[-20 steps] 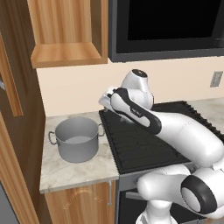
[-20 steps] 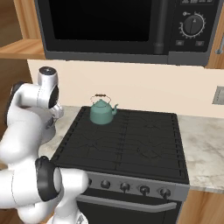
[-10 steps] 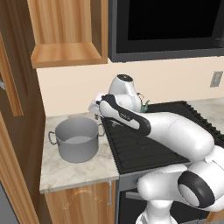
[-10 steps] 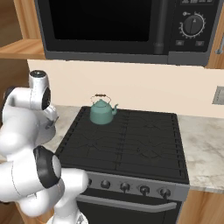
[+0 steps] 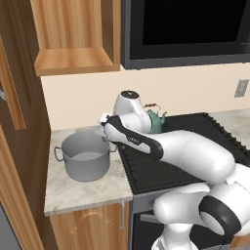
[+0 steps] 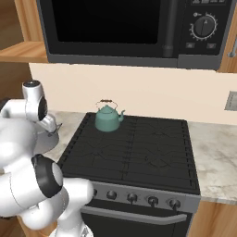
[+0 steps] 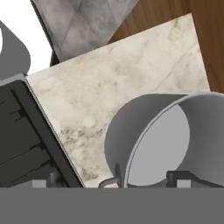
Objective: Pick the kettle from the cabinet and place it on a stove burner. Then pick the pot from the counter and place it on another stove burner. Finally, turn both burners on.
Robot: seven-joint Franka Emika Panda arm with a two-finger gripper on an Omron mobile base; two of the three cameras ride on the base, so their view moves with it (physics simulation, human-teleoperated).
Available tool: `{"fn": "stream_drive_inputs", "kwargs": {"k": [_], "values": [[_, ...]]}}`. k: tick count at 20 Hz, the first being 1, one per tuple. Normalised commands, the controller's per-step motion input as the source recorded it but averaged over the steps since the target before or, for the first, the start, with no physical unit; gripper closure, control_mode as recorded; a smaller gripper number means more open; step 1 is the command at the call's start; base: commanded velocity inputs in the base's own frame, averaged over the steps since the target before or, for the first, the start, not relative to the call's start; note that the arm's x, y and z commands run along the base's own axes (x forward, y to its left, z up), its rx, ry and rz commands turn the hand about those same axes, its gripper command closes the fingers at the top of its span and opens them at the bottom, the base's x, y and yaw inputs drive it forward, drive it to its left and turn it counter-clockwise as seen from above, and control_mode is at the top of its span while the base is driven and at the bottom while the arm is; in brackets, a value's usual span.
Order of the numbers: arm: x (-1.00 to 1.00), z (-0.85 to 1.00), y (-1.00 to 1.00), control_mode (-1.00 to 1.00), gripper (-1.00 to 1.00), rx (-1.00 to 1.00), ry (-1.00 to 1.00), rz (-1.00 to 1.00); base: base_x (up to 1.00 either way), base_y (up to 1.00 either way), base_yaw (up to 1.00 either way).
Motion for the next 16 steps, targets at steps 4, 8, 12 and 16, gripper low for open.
{"fn": "stream_drive_inputs", "kwargs": {"k": [4,8,12,16], "values": [[-0.04,-0.25,0.08,-1.00,-1.00,-0.05,0.00,0.00,0.00,0.00,0.00],[0.00,-0.30,0.15,-1.00,-1.00,-0.05,0.00,0.00,0.00,0.00,0.00],[0.00,-0.26,0.27,-1.00,-1.00,-0.06,0.00,0.00,0.00,0.00,0.00],[0.00,-0.18,0.25,-1.00,-1.00,-0.05,0.00,0.00,0.00,0.00,0.00]]}}
